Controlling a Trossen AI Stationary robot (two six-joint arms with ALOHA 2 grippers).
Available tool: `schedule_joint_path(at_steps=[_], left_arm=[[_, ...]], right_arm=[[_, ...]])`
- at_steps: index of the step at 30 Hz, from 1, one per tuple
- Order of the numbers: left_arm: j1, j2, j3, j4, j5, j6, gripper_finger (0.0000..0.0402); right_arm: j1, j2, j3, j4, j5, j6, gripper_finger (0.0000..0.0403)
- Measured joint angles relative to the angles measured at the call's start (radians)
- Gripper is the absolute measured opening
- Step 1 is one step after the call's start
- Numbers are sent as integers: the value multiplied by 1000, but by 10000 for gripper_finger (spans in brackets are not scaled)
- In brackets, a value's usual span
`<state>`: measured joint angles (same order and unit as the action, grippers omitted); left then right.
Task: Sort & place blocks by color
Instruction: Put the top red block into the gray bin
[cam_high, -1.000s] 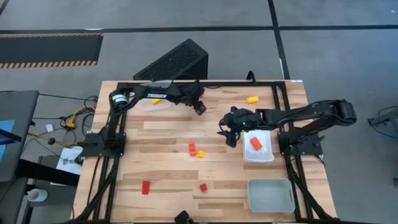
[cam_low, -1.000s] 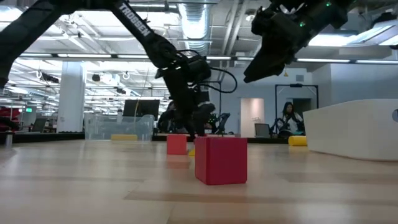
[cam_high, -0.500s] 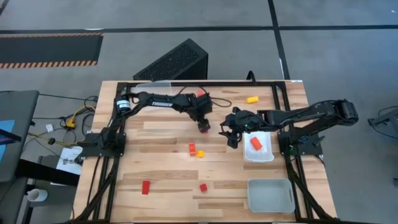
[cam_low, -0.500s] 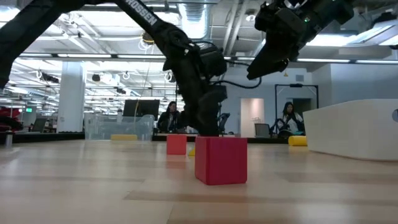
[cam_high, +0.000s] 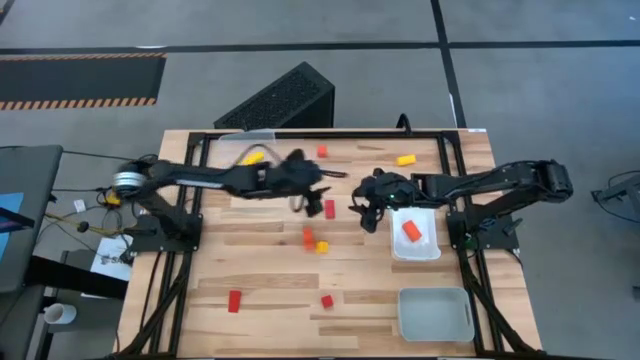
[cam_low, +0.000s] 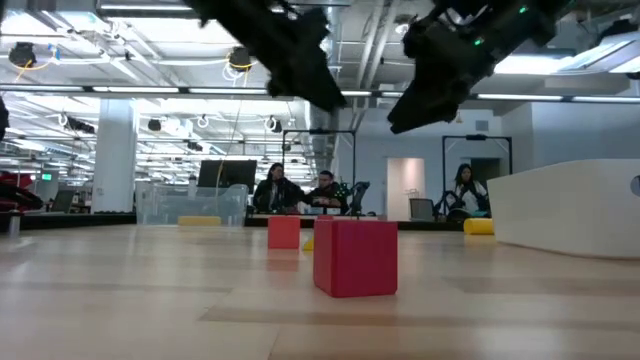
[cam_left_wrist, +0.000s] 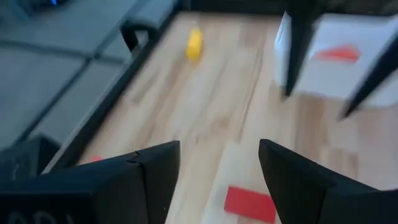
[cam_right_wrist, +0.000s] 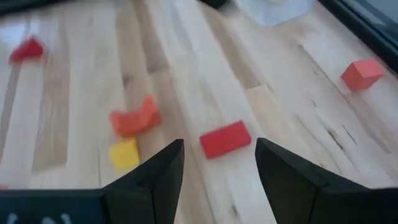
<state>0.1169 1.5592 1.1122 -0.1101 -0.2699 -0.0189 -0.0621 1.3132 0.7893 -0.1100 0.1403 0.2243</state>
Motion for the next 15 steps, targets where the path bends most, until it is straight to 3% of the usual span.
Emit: schedule_joint_path(at_steps=[8, 12, 15], left_arm=[[-6, -348, -485, 589, 128, -81, 208], [-9, -439, -627, 809, 122, -119, 208], [-8, -474, -681, 864, 103, -130, 208]], right_arm=[[-100, 151, 9, 157, -55, 67, 223], [-147, 262, 56, 168, -62, 103, 223], [-180, 358, 93, 160, -62, 140, 223]])
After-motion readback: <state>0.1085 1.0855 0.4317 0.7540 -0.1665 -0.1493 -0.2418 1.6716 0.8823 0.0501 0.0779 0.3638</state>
